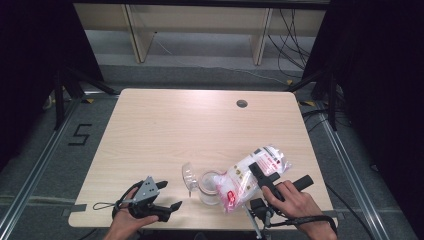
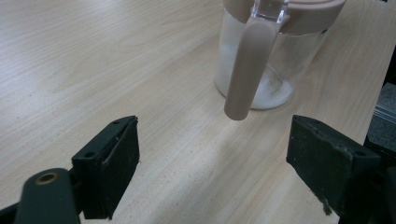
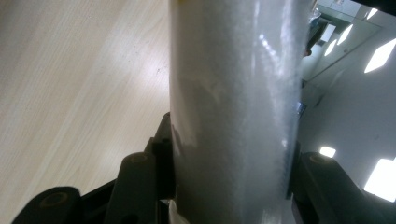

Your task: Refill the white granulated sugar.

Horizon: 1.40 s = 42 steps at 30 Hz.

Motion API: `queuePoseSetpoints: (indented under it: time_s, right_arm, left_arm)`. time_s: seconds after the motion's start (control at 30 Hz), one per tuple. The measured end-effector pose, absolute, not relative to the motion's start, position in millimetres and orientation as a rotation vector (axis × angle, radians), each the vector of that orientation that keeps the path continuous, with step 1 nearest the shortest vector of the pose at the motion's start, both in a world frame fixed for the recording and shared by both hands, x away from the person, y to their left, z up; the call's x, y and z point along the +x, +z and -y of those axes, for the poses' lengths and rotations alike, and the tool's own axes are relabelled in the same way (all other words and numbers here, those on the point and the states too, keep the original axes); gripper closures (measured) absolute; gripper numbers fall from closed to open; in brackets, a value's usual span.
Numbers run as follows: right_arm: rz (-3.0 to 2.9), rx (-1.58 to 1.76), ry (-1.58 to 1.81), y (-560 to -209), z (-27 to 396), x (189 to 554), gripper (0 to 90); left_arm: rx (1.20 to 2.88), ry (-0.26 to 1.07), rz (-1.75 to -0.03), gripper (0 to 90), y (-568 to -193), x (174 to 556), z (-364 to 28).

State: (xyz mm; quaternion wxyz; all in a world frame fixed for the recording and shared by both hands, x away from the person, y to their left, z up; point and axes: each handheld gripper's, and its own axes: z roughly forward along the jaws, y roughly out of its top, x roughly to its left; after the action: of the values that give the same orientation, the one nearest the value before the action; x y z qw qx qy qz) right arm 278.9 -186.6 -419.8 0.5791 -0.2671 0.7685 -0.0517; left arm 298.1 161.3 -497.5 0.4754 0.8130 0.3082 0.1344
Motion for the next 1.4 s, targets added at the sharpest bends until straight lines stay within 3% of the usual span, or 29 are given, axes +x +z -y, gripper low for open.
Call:
queuePoseSetpoints:
  time_s: [1.4]
  right_arm:
    - [-1.805, -0.624, -0.114, -419.8, 186.7, 278.2, 61.2]
  left_arm:
    - [1.975, 0.337, -0.753, 16.6, -496.8, 298.7, -161.5]
